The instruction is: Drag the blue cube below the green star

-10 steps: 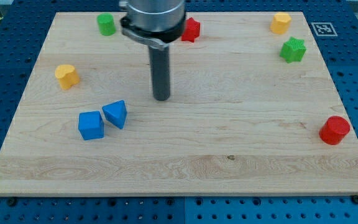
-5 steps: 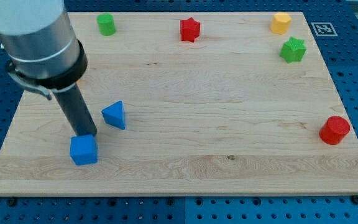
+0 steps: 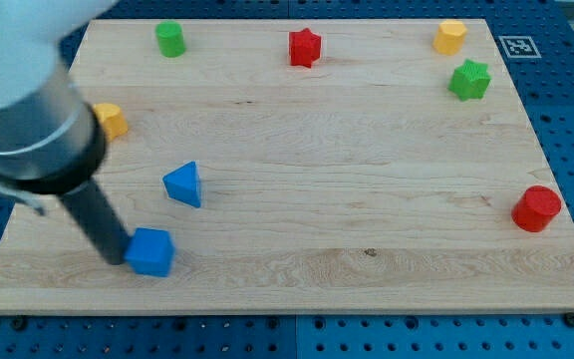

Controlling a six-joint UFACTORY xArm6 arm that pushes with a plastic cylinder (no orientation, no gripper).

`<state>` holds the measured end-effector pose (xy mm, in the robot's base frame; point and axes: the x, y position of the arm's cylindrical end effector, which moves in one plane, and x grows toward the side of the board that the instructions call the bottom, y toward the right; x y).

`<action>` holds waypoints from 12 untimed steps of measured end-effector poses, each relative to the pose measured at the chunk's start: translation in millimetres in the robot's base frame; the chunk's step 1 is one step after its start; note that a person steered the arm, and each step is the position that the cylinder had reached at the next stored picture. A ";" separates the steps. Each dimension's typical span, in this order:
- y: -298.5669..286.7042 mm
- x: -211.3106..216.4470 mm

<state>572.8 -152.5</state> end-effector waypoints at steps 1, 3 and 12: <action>92.1 -13.2; 174.4 -41.7; 268.4 20.4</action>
<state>593.3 115.9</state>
